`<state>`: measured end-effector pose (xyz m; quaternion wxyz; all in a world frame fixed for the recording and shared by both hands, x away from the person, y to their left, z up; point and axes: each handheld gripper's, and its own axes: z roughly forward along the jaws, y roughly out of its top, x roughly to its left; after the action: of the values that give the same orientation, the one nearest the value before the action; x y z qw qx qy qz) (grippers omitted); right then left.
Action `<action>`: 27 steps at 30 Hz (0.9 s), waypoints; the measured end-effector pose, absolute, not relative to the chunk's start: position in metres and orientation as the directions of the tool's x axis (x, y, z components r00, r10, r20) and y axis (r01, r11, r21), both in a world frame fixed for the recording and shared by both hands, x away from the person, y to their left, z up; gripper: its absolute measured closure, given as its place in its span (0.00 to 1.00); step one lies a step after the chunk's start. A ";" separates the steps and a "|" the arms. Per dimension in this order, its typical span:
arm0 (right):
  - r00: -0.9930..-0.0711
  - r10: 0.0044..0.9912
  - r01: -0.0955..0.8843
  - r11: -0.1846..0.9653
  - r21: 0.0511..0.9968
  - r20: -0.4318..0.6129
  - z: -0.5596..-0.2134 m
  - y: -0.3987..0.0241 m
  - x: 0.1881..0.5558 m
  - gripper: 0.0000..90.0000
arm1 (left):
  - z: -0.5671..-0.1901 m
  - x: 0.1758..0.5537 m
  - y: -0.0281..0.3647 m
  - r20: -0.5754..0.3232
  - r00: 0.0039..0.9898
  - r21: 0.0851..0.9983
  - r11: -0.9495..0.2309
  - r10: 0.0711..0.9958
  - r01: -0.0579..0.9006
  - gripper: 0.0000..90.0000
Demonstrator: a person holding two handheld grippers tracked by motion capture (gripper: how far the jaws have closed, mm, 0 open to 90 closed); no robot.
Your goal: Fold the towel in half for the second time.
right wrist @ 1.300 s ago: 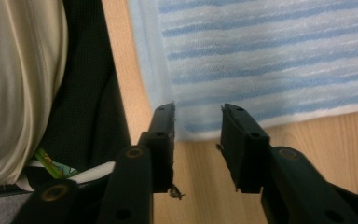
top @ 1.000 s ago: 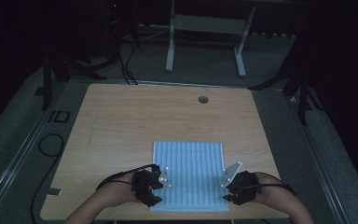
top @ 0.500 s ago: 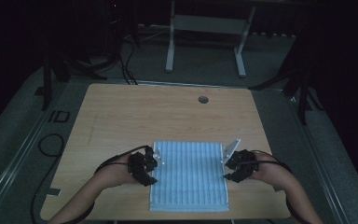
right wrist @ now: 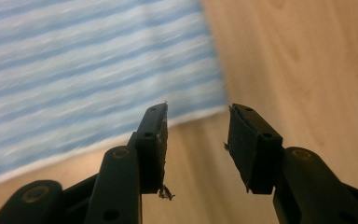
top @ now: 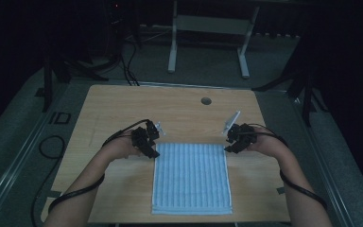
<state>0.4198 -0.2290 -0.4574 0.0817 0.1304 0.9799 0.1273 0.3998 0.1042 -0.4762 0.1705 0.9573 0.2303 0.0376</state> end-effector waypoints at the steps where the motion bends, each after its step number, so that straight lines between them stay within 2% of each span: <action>1: -0.951 0.284 0.244 0.933 0.264 -0.123 -0.459 -0.227 0.425 0.65 | -0.478 0.405 0.103 -0.005 0.889 0.343 -0.834 0.458 0.432 0.52; 4: -0.949 0.288 0.249 0.935 0.253 -0.128 -0.464 -0.222 0.433 0.67 | -0.482 0.415 0.101 -0.005 0.881 0.332 -0.830 0.473 0.448 0.52; 7: -0.955 0.283 0.262 0.946 0.193 -0.091 -0.481 -0.211 0.448 0.68 | -0.492 0.431 0.096 -0.005 0.880 0.312 -0.835 0.476 0.453 0.52; 16: -0.964 0.262 0.257 0.962 0.093 -0.052 -0.509 -0.200 0.458 0.68 | -0.507 0.447 0.086 -0.019 0.884 0.268 -0.849 0.467 0.455 0.52; 19: -0.965 0.258 0.255 0.964 0.073 -0.044 -0.513 -0.199 0.459 0.72 | -0.511 0.450 0.083 -0.015 0.890 0.253 -0.859 0.456 0.444 0.55; 23: -0.968 0.248 0.246 0.967 0.062 -0.028 -0.513 -0.198 0.458 0.85 | -0.517 0.450 0.078 -0.026 0.903 0.233 -0.876 0.429 0.423 0.66; 27: -0.970 0.242 0.240 0.969 0.058 -0.029 -0.512 -0.195 0.455 0.93 | -0.516 0.448 0.074 -0.015 0.919 0.238 -0.891 0.394 0.386 0.87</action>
<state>0.4554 -0.1954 -0.5123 0.0178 0.1214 0.9921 0.0271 0.4480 0.0739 -0.5158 0.1190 0.9723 0.2005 0.0169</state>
